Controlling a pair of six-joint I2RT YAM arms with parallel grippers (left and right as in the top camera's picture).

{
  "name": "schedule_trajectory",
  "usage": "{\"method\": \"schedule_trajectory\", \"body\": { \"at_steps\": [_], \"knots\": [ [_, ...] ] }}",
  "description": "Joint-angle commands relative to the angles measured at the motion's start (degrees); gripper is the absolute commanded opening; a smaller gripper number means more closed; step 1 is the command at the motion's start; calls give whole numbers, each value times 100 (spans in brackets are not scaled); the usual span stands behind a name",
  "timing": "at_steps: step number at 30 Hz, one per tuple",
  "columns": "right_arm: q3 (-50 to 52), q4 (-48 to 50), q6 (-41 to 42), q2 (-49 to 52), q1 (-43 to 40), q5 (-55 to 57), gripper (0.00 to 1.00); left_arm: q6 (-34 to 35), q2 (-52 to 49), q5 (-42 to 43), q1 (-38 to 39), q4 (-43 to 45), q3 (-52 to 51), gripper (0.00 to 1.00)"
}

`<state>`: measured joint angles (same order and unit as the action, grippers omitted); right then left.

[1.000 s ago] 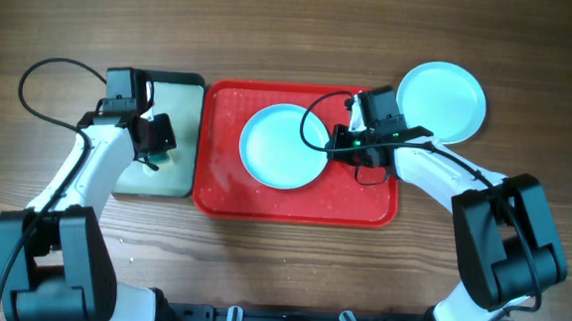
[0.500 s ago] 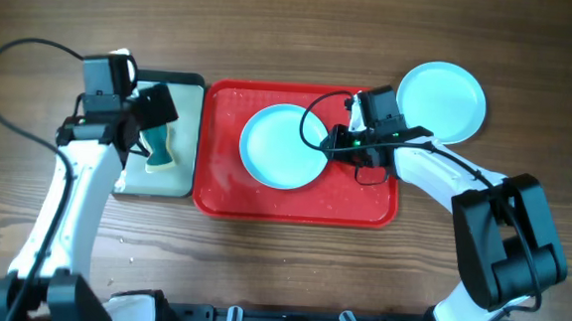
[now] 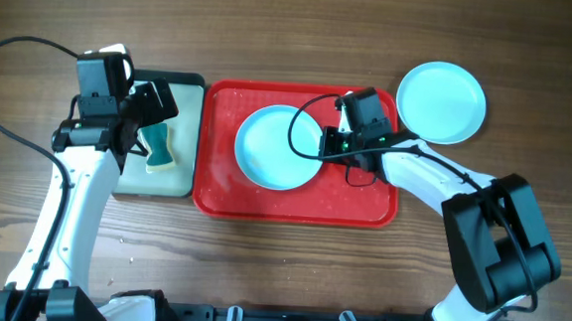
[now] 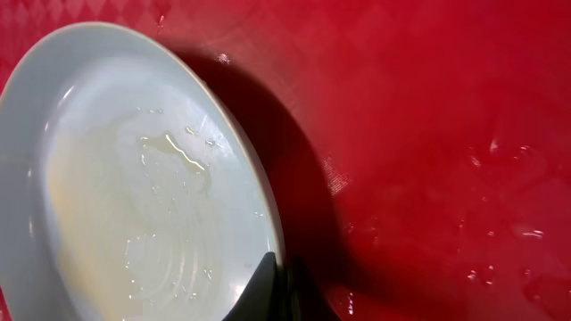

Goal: Clean dirty plates on tray and stack at the side
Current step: 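Return the sponge to the water tray with the left gripper, then lift the blue plate off the red tray with the right gripper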

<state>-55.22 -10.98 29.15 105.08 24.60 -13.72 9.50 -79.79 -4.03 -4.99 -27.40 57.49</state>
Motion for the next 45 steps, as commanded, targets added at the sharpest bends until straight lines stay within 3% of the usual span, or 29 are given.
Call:
{"method": "schedule_trajectory", "body": {
  "at_steps": [1, 14, 26, 38, 43, 45],
  "knots": [
    [-466, -413, -70, 127, 9, 352, 4, 15, 57, 7, -11, -7, 74, 100],
    [-2173, -2168, -667, -334, 24, 1421, 4, 13, 57, 7, -11, -4, 74, 100],
    [-2168, -1788, -186, -330, 667, 1589, 4, 15, 57, 7, -11, -7, 74, 100],
    [-2155, -1515, 254, -330, 684, 1091, 4, -7, 92, -170, -31, 387, 76, 100],
    [-2155, -1093, 271, -328, 774, 907, 4, 4, 516, -457, -645, 562, 98, 100],
    [-2155, -863, 391, -328, 852, 898, 4, 321, 835, -439, -986, 586, 101, 100]
  ]
}}
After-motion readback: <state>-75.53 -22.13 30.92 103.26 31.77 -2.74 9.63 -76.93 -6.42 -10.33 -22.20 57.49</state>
